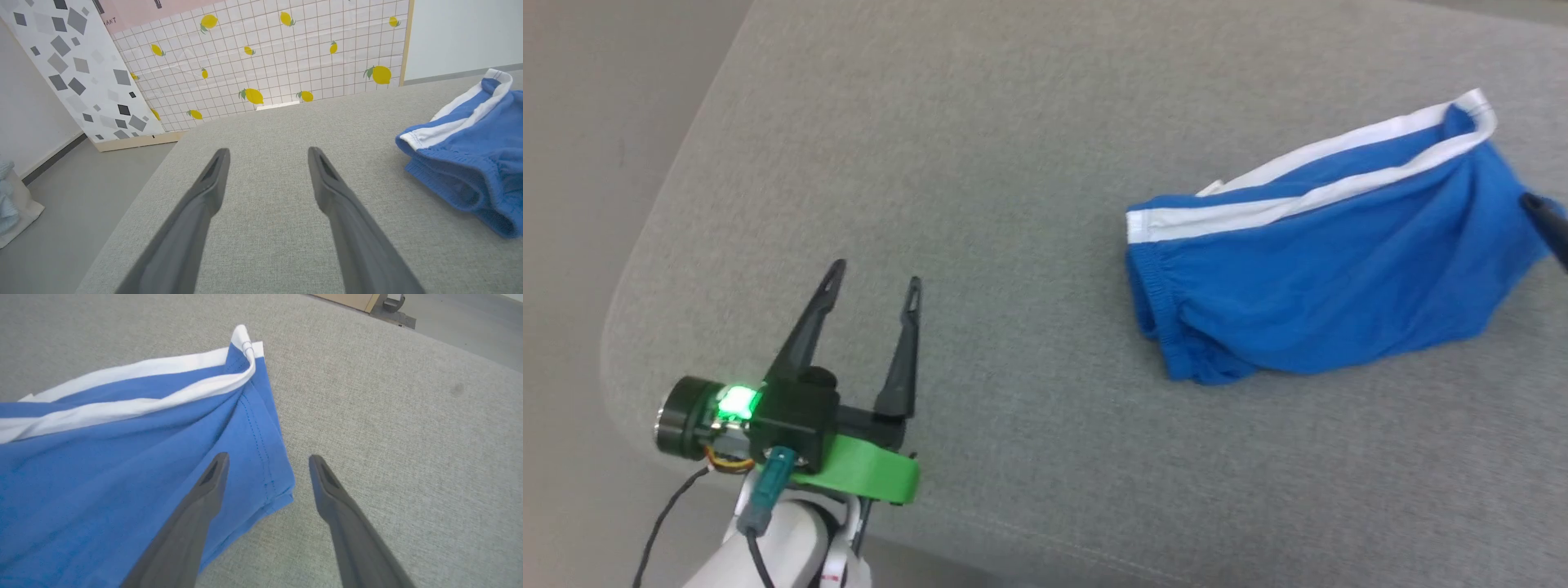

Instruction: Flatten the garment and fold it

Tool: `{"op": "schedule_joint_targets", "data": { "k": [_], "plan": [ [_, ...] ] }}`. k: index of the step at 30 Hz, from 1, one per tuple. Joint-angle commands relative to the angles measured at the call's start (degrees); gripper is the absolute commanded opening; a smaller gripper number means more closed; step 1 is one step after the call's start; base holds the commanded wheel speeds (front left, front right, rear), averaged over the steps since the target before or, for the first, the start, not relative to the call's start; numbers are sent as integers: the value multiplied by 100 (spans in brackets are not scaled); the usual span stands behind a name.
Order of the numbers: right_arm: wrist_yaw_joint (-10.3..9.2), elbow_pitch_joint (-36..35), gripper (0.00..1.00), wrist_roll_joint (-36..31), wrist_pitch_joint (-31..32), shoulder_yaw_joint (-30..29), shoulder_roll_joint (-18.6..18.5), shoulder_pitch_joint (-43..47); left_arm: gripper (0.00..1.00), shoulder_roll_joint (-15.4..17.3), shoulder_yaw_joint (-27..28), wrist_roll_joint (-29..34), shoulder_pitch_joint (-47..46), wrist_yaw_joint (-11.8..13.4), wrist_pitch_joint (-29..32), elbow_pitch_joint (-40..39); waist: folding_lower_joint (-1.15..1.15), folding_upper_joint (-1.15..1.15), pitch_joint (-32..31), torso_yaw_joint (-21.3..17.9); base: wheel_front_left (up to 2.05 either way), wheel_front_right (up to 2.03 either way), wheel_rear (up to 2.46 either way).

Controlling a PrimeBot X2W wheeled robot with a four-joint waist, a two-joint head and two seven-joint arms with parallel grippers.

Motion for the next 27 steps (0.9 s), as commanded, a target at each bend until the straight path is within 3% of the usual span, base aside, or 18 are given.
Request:
{"op": "schedule_joint_targets", "data": {
  "k": [1, 8, 16, 17, 18, 25, 26, 27],
  "plan": [
    [-9, 77, 100, -146, 229, -58, 0, -164, 100, -101, 56, 118, 46, -85, -21, 14, 0, 0, 318, 297, 0, 0, 0],
    [-9, 412, 100, -608, 1293, -407, 35, -478, 100, -545, 248, 423, 35, -445, -21, 129, 0, 0, 642, 618, 0, 0, 0],
    [-9, 378, 100, -726, 2092, -550, 252, -25, 100, -886, 544, 695, 143, -752, -21, 243, 0, 0, 716, 746, 0, 0, 0],
    [-9, 351, 38, -704, 2183, -556, 287, 46, 100, -909, 577, 719, 159, -778, -21, 255, 0, 0, 713, 740, 0, 0, 0],
    [-9, 286, 0, -687, 2258, -552, 321, 129, 100, -933, 618, 746, 180, -811, -21, 272, 0, 0, 707, 727, 0, 0, 0],
    [-9, -125, 0, -624, 1956, -840, 482, 299, 100, -1024, 828, 860, 274, -1047, -21, 392, 0, 0, 532, 528, 0, 0, 0],
    [-9, -308, 0, -520, 1490, -1110, 537, 397, 100, -1064, 898, 902, 335, -1216, -21, 507, 0, 0, 218, 297, 0, 0, 0],
    [-9, -325, 0, -498, 1442, -1145, 536, 434, 100, -1069, 904, 905, 347, -1233, -21, 521, 0, 0, 172, 265, 0, 0, 0]
  ]
}}
